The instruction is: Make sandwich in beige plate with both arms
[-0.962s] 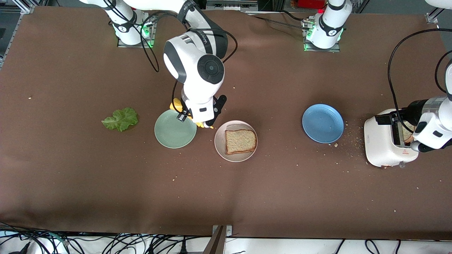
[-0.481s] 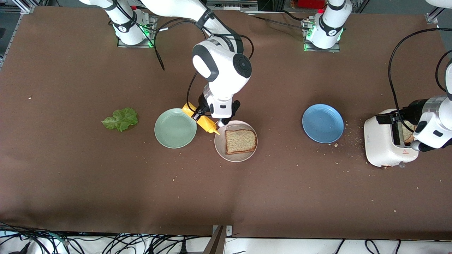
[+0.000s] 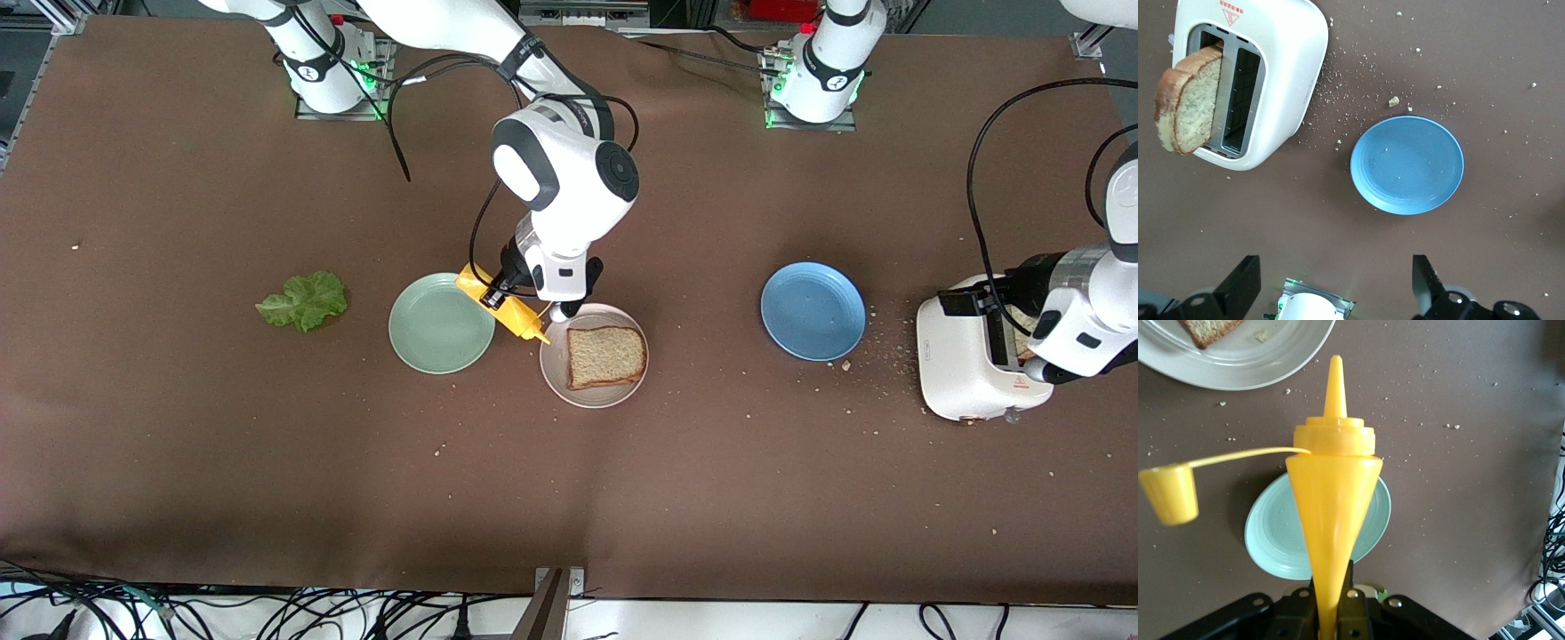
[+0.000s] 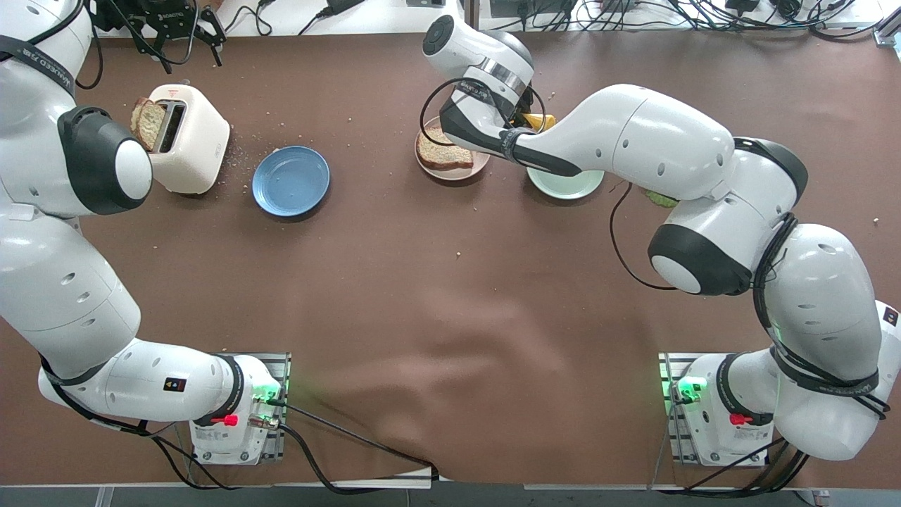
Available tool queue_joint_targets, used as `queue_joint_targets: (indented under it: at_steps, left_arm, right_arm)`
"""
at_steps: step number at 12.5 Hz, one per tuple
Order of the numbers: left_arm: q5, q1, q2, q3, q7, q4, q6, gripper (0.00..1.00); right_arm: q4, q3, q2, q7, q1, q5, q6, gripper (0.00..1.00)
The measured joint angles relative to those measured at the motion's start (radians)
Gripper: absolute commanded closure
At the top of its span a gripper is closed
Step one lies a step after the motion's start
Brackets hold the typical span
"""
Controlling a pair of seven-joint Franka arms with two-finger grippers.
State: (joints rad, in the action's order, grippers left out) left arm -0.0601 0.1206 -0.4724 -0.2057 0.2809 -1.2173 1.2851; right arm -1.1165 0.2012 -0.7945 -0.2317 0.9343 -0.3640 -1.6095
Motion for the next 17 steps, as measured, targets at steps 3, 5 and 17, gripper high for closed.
queue_joint_targets:
  at_steps: [3,5,17]
  left_arm:
    - [0.000,0.018,-0.005,0.003,0.094,-0.004,0.000,0.00]
    - [0.000,0.020,-0.005,0.004,0.101,-0.003,0.001,0.00]
    - [0.000,-0.017,0.004,0.009,-0.311,0.014,0.048,0.00]
  right_arm:
    - [0.006,0.021,0.003,-0.069,-0.003,0.000,-0.003,1.00]
    - [0.006,0.022,0.003,-0.072,-0.002,-0.001,-0.015,1.00]
    - [-0.030,0.077,0.182,-0.520,-0.393,0.788,-0.080,1.00]
